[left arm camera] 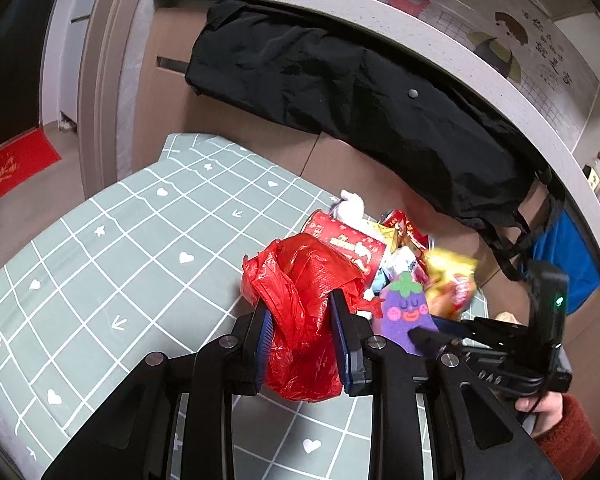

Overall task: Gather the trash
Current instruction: 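Hold the red bag in the left tool while the right tool reaches into the trash pile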

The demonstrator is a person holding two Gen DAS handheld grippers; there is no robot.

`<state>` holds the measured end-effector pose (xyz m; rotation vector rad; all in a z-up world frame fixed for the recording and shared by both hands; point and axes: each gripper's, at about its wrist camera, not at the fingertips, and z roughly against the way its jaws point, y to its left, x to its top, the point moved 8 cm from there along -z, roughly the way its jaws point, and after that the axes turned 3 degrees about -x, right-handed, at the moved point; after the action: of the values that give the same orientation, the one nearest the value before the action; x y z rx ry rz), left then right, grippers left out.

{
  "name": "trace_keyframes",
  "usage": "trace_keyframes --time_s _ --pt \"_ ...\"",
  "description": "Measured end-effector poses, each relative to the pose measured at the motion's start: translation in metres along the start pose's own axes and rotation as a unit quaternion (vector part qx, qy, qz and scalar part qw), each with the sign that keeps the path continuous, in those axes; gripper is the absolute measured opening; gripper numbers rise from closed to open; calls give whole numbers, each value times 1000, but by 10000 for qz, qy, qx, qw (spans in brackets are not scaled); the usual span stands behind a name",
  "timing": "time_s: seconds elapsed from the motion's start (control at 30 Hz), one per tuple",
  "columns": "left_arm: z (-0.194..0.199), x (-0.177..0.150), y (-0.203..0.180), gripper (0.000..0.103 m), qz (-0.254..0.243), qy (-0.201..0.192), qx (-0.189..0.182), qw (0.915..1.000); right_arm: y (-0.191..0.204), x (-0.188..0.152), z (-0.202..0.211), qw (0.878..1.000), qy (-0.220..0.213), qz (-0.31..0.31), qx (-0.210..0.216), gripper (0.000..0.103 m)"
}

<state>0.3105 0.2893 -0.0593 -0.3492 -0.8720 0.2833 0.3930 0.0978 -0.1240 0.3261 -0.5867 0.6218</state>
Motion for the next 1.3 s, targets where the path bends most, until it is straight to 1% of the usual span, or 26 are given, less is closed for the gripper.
trace_keyframes --time_s 0.07,0.1,0.13,0.2,0.23,0.27,0.3,0.37,0.4,0.43,0.47,0.5,0.53,0.6,0.67,0.7,0.8,0.83,0.97,1.03,1.1,1.13,1.17,1.2,1.23,1.3 --pt "3 2 -5 28 -72 -78 30 9999 -2 3 13 9996 -170 -204 122 17" --pt "5 4 -8 28 -109 -118 29 9999 -2 5 19 9992 -266 -257 150 11" --pt "7 6 -13 28 -154 -175 15 9997 -2 8 28 9988 -398 -263 106 4" --pt "9 8 -19 28 -194 -238 -25 9995 1 12 43 9981 -605 -137 -26 4" --pt "10 9 -22 28 -199 -257 -43 9995 3 13 50 9978 -661 -84 -21 4" --pt "9 9 -24 28 -195 -255 -55 9995 4 13 55 9975 -698 -99 72 4" --pt "9 8 -25 28 -189 -242 -63 9995 4 12 59 9971 -724 -159 194 4" --pt "6 4 -27 28 -156 -169 -116 9997 1 7 64 9940 -686 -385 758 8" --pt "5 2 -28 28 -145 -121 -152 9997 1 3 64 9922 -630 -467 968 10" --pt "2 -1 -28 28 -133 -60 -172 9997 2 0 61 9914 -571 -512 1059 22" --pt "0 -3 -29 28 -125 -22 -167 9998 3 -6 58 9915 -527 -518 1069 38" --pt "-2 -5 -28 28 -113 17 -160 9998 5 -10 54 9923 -492 -503 1018 42" --pt "-4 -8 -28 28 -99 50 -173 9998 4 -17 48 9941 -413 -483 882 43" --pt "-6 -11 -28 28 -76 95 -204 9997 1 -28 40 9957 -346 -558 656 43" --pt "-9 -14 -28 28 -55 157 -249 9996 -6 -31 31 9942 -315 -788 653 43" --pt "-12 -16 -29 28 -57 205 -274 9994 -9 -31 28 9935 -316 -868 671 43" --pt "-24 -23 -30 28 -95 353 -256 9990 -16 -23 15 9939 -386 -931 452 43" --pt "-30 -27 -28 28 -68 443 -234 9987 -17 -21 10 9938 -354 -953 444 43" --pt "-45 -36 -18 28 70 674 -165 9976 -13 -19 -13 9915 -131 -1039 777 44" --pt "-46 -36 -13 28 137 663 -172 9976 -10 -17 -17 9901 -97 -1075 892 44" --pt "-44 -33 -11 28 178 635 -180 9977 -9 -15 -16 9900 -110 -1102 871 44" --pt "-43 -32 -10 28 164 607 -143 9979 -8 -13 -14 9895 -167 -1119 895 39" --pt "-42 -31 -9 28 133 573 -82 9982 -6 -11 -12 9889 -195 -1130 943 32" --pt "-41 -30 -8 28 111 540 -34 9985 -3 -8 -9 9879 -245 -1136 1026 29" --pt "-40 -29 -7 28 114 528 -27 9985 1 -4 -3 9870 -356 -1101 1116 23" --pt "-40 -30 -7 28 170 550 -68 9983 12 1 11 9874 -559 -929 1149 20"
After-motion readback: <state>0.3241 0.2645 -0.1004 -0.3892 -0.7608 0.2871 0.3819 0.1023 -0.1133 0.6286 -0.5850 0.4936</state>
